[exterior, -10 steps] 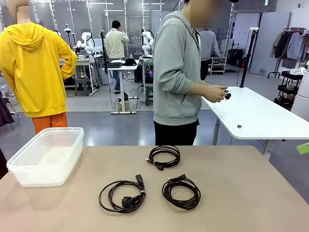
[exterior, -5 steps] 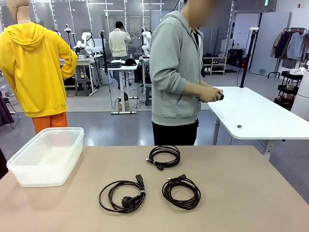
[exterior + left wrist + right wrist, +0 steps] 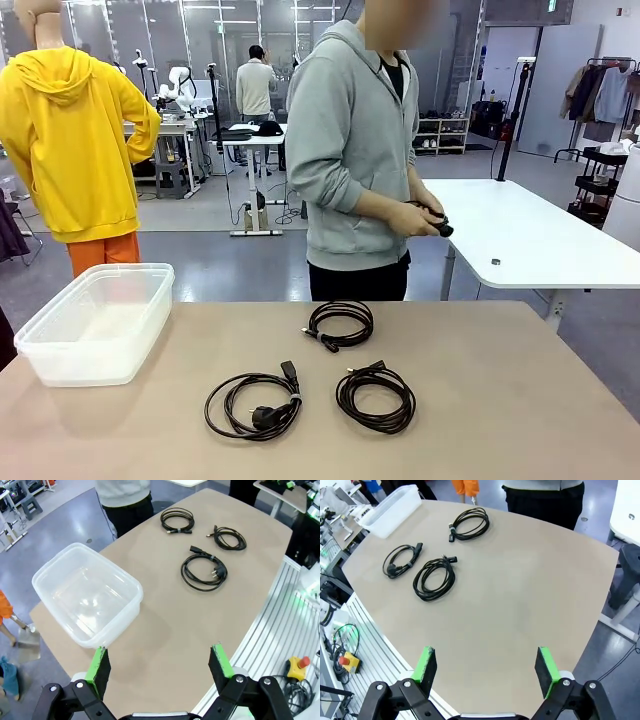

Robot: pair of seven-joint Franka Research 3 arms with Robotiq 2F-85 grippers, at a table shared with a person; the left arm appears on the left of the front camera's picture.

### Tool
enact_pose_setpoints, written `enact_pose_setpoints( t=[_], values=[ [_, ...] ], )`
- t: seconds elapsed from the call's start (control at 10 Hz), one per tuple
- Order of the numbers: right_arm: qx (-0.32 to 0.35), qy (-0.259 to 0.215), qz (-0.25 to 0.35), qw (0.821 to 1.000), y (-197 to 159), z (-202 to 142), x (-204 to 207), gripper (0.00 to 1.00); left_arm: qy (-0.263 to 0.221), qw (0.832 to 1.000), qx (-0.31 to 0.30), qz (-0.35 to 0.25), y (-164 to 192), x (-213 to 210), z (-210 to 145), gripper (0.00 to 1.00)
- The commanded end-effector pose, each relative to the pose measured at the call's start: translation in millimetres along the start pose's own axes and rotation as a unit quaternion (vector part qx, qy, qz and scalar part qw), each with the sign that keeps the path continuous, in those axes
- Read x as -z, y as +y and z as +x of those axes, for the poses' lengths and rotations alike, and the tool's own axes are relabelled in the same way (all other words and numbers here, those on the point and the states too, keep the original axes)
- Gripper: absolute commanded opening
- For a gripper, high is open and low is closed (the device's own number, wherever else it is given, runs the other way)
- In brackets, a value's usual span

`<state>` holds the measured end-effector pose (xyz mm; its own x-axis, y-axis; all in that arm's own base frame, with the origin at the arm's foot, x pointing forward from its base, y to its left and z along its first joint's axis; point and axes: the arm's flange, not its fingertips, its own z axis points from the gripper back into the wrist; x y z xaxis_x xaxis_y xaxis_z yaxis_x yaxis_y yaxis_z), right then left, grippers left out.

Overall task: Organize and store the cables.
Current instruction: Place the Power Cable into the Organizing box.

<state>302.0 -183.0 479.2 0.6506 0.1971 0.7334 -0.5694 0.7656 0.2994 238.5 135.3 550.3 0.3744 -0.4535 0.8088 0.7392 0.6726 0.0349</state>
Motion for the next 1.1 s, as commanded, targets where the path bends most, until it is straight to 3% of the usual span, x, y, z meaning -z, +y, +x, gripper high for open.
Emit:
enact_pose_setpoints(
  t=[0.0, 0.2, 0.5, 0.6, 0.9, 1.0],
  values=[
    [-0.01, -0.005, 0.006, 1.0, -2.4, 1.0, -1.1, 1.0, 0.035, 0.999, 0.009, 0.008, -18.4, 13.1, 24.6, 1.0],
    [-0.01, -0.005, 0.006, 1.0, -2.4, 1.0, -1.1, 1.0, 0.066, 0.996, 0.064, -0.02, -52.6, 74.2, 81.6, 1.0],
    [-0.01, -0.005, 0.006, 1.0, -2.4, 1.0, -1.1, 1.0, 0.134, 0.985, 0.081, -0.073, -114.2, 195.5, 139.1, 1.0],
    [-0.01, -0.005, 0.006, 1.0, -2.4, 1.0, -1.1, 1.0, 0.155, 0.98, 0.113, -0.054, -139.5, 223.1, 153.7, 1.0],
    [-0.01, -0.005, 0.006, 1.0, -2.4, 1.0, -1.1, 1.0, 0.219, 0.964, 0.148, -0.033, -205.7, 305.9, 163.6, 1.0],
    [-0.01, -0.005, 0.006, 1.0, -2.4, 1.0, -1.1, 1.0, 0.21, 0.967, 0.137, -0.048, -214.2, 322.3, 163.2, 1.0]
  ],
)
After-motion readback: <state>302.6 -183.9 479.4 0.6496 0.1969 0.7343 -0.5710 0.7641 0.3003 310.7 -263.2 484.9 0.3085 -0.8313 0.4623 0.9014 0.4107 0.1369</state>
